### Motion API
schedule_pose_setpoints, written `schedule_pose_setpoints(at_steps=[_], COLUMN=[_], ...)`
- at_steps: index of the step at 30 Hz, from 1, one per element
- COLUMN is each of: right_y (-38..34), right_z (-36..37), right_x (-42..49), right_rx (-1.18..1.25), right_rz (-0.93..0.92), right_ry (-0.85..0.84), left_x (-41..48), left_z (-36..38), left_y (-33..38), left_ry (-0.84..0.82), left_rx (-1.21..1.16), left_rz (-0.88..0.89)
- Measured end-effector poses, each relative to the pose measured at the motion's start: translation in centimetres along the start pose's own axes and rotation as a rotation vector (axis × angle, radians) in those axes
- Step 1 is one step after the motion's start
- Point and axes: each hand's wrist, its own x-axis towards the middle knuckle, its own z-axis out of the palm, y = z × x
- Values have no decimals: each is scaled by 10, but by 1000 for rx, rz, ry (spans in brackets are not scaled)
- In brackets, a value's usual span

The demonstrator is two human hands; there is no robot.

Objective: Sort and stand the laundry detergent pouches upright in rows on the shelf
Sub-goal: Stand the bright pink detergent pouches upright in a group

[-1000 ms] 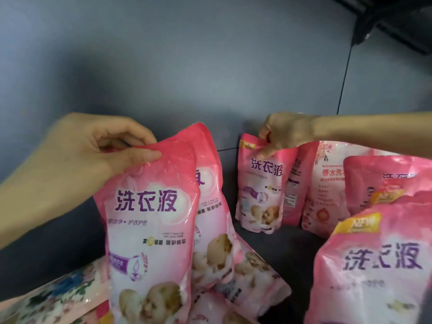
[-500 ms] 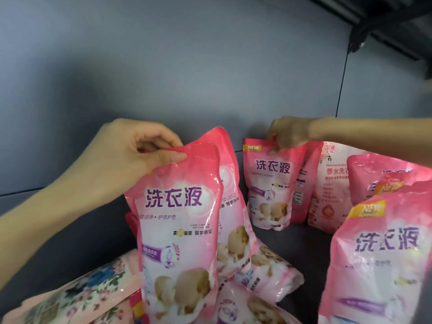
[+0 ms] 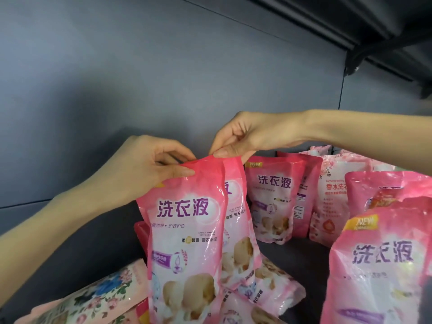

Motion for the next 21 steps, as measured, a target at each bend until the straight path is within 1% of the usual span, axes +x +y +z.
schedule_pose_setpoints(at_steps=[3, 7, 9, 13, 16, 18, 19, 21], right_y=[-1, -3, -1, 4, 12, 16, 19, 25], right_z=[0, 12, 13, 9, 7, 4, 2, -3], right_x=[1, 9, 10, -3, -17, -25, -30, -39], right_rx=[-18, -312, -372, -272, -211, -199, -199, -216], right_rz=[27, 25, 11, 24, 41, 51, 60, 83], right_ry=[-32, 70, 109, 114, 130, 155, 164, 181], left_x=[1, 2, 1, -1, 1, 4, 5, 6], left_z=[1, 3, 5, 9, 11, 14, 14, 10], left_y=[-1, -2, -2, -1, -4, -4, -4, -8], left_ry=[6, 41, 71, 109, 150, 180, 164, 65], left_rx=[7, 57, 93, 135, 143, 104, 76, 103], left_rz=[-6, 27, 76, 167, 174, 166, 141, 64])
